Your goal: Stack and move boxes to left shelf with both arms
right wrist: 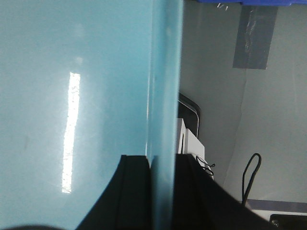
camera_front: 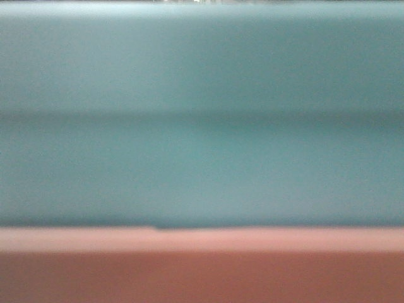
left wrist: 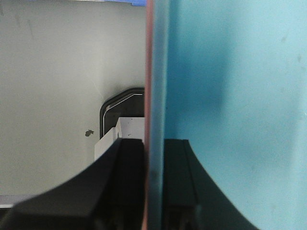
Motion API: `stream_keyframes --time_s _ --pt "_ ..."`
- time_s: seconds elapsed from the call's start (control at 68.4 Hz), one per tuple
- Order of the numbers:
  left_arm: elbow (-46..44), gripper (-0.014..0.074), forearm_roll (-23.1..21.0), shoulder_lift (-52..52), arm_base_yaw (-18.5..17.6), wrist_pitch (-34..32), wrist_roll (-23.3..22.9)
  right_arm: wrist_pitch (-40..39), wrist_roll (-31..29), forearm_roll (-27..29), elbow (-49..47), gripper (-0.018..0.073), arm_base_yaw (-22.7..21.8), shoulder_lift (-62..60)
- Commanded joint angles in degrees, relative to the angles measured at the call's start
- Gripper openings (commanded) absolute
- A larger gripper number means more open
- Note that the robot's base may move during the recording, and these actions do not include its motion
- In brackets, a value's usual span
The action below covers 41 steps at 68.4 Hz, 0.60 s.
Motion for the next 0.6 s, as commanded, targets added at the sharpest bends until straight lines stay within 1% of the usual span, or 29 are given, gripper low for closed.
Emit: stream_keyframes --time_s 0.0,0.585 --pt "-2.0 -0.0003 0.2 -1.9 -0.4 5.2 0.0 3.8 -0.5 -1.5 -1.8 0.0056 0.0 -2.1" --pt "-2.0 -0.0003 0.2 -1.9 -0.4 5.2 0.0 3.1 -0.5 -1.7 -1.8 0.0056 0.0 -2.1"
